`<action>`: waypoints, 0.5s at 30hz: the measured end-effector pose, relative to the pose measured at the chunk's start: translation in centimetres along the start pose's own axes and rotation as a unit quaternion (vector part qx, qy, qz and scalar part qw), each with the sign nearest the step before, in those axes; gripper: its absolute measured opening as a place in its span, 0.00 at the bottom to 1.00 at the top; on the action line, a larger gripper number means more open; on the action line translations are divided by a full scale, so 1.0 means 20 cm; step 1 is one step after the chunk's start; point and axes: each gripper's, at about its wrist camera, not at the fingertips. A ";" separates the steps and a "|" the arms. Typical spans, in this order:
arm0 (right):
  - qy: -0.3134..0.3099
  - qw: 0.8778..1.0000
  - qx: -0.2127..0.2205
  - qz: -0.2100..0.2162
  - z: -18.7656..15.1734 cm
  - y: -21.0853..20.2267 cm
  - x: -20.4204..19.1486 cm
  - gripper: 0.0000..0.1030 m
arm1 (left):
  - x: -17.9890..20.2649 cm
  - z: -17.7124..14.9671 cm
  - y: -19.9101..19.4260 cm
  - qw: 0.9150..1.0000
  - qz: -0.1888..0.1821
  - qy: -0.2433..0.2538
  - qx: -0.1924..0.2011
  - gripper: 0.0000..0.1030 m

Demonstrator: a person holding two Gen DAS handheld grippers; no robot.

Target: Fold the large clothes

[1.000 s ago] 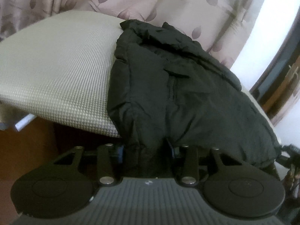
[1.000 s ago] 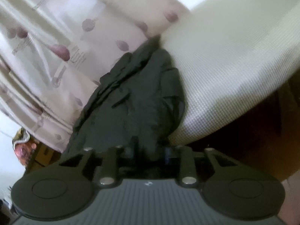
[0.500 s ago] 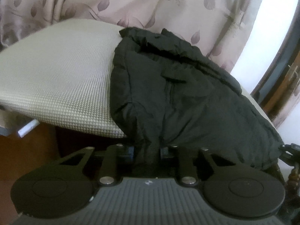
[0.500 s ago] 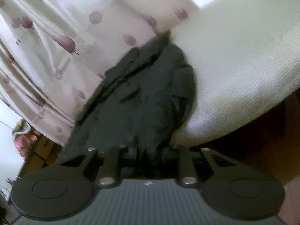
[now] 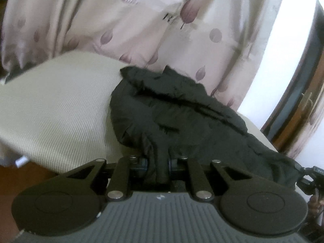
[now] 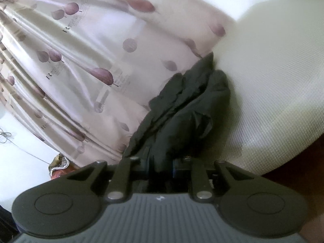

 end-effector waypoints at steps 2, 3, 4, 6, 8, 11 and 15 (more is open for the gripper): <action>0.007 1.000 0.005 -0.005 -0.01 0.00 0.02 0.18 | 0.00 -0.01 0.00 1.000 -0.004 -0.011 0.007 0.16; 0.017 1.000 0.007 -0.007 -0.02 0.00 0.03 0.18 | 0.01 -0.01 0.00 1.000 -0.005 -0.010 0.005 0.16; 0.023 1.000 0.010 -0.008 -0.03 0.00 0.04 0.18 | 0.01 -0.01 0.00 1.000 -0.002 -0.001 0.003 0.16; 0.027 1.000 0.014 -0.009 -0.05 -0.01 0.05 0.18 | 0.00 -0.02 0.00 1.000 0.003 0.004 0.001 0.16; 0.027 0.999 0.013 -0.015 -0.06 -0.01 0.06 0.18 | -0.05 -0.03 -0.01 1.000 0.002 -0.012 -0.002 0.18; 0.017 0.999 0.007 -0.027 -0.06 -0.01 0.07 0.18 | -0.10 -0.06 -0.04 0.999 0.023 -0.022 0.005 0.36; 0.014 0.999 -0.009 -0.040 -0.07 -0.01 0.10 0.20 | -0.17 -0.07 -0.10 0.997 0.060 -0.030 0.035 0.93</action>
Point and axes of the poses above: each gripper's, at about its wrist camera, not at the fingertips, and y roughly the way its jaws point, x to its right, z to its top, and after that the axes turned 5 degrees about x, right-handed
